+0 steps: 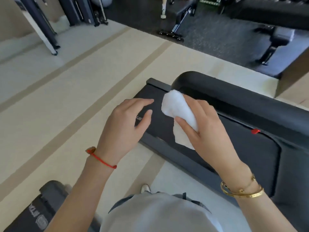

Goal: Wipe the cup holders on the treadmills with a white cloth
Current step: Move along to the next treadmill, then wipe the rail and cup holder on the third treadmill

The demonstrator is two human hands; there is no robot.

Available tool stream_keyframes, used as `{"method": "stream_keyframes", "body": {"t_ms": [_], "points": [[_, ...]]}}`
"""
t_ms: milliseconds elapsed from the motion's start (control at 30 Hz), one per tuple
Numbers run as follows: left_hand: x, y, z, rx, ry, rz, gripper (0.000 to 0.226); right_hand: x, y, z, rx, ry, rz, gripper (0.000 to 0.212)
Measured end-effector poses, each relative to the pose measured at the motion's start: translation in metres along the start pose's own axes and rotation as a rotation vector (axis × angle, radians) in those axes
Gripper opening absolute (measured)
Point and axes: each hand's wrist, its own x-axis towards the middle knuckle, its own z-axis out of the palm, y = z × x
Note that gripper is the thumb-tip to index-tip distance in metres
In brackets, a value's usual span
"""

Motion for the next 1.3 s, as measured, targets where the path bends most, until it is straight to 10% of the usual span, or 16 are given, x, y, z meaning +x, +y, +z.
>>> {"method": "stream_keyframes", "body": {"t_ms": [500,867,1300], "points": [[0.163,0.011,0.077,-0.178,-0.200,0.338,0.030,0.068,0.064,-0.077,-0.493,0.305,0.215,0.050],[0.173,0.028,0.131,-0.167,-0.260,0.264,0.032,0.089,0.107,-0.066,-0.557,-0.134,0.178,0.063],[0.172,0.033,0.141,-0.133,-0.245,0.225,0.026,0.090,0.118,-0.058,-0.606,-0.076,0.168,0.054]]}}
